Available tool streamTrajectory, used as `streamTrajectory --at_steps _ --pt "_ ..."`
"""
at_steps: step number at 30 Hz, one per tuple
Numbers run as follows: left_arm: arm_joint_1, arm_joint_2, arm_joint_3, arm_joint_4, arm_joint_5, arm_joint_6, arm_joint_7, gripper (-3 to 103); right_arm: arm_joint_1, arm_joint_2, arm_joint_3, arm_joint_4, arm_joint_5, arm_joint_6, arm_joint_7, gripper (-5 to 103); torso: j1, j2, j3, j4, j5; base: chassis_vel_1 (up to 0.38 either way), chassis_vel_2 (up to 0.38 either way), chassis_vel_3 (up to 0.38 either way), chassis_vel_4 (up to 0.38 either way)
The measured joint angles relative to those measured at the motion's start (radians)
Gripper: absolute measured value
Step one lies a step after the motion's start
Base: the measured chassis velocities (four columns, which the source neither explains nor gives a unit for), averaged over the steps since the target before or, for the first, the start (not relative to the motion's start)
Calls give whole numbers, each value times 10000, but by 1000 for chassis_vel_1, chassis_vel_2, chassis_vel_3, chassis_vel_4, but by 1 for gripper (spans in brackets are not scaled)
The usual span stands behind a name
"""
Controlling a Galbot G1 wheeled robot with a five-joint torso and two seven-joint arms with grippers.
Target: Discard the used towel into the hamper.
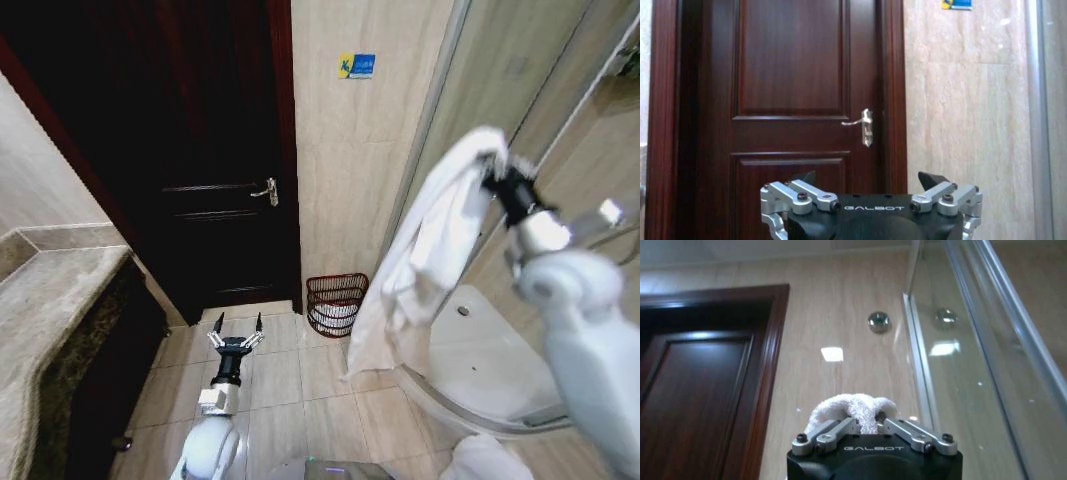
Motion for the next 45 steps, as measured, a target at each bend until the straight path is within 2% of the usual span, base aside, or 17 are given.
streamTrajectory --at_steps 2,5,7,10,12,15,18,20,21,23,25,27,32,36,38,41,45 --pt "-86 -48 6 18 -16 42 6 100 578 -127 -195 -253 271 -129 23 5 0 -1 1 -3 8 0 0 0 0" --pt "-111 -151 -40 33 33 59 29 100 2612 -484 -1001 -1111 879 -346 70 5 1 0 0 -7 1 0 0 0 0" --pt "-77 -161 -51 27 33 59 30 100 2915 -506 -1144 -1223 952 -379 86 5 0 0 0 -8 2 0 0 0 0" --pt "198 -241 -208 -39 79 -7 25 100 4851 -390 -2366 -2212 1212 -558 283 5 -3 0 -1 -6 6 0 0 0 0" --pt "231 -245 -228 -54 89 -13 26 100 5082 -349 -2505 -2321 1215 -574 312 5 -3 0 0 -4 10 0 0 0 0" --pt "452 -201 -491 -207 94 -44 23 100 7123 271 -3805 -3395 1214 -655 604 5 -3 0 -1 -3 -3 0 0 0 0" --pt "500 -167 -604 -276 68 -47 21 100 7935 612 -4322 -3967 1150 -654 624 5 -2 0 -1 -3 -1 0 0 0 0" --pt "564 -114 -763 -382 -14 -46 17 100 9157 1197 -5129 -5173 931 -536 590 5 -2 0 0 -4 1 0 0 0 0" --pt "591 -84 -832 -431 -72 -40 17 100 9796 1502 -5518 -5869 804 -459 492 5 -1 -1 1 0 3 0 0 0 0" --pt "601 -75 -854 -445 -88 -38 17 100 9997 1592 -5646 -6086 760 -429 454 5 0 -1 1 1 1 0 0 0 0" --pt "644 -22 -989 -525 -164 -28 17 100 11151 2202 -6365 -7564 443 -142 100 5 -1 0 -1 -1 -11 0 0 0 0" --pt "713 13 -1097 -604 -230 -19 17 100 11868 2773 -6796 -8858 161 136 -185 5 -1 1 -1 -4 0 0 0 0 0" --pt "755 34 -1170 -661 -273 -14 17 100 12232 3347 -6931 -9878 -20 272 -264 5 -1 1 -1 -4 3 0 0 0 0" --pt "757 36 -1198 -696 -317 -18 18 100 12609 4363 -6771 -11691 -924 716 -491 5 0 0 1 -4 7 0 0 0 0" --pt "756 32 -1191 -697 -318 -27 19 100 12670 4475 -6728 -11888 -1023 760 -524 5 1 0 2 -4 8 0 0 0 0" --pt "742 -29 -1163 -698 -349 -106 28 100 13205 5296 -6311 -13157 -1689 1008 -729 5 -1 1 -1 -5 -2 0 0 0 0" --pt "747 -42 -1169 -697 -388 -193 27 100 13361 5673 -6108 -13548 -2082 1116 -770 5 -3 1 -2 -1 -2 0 0 0 0"
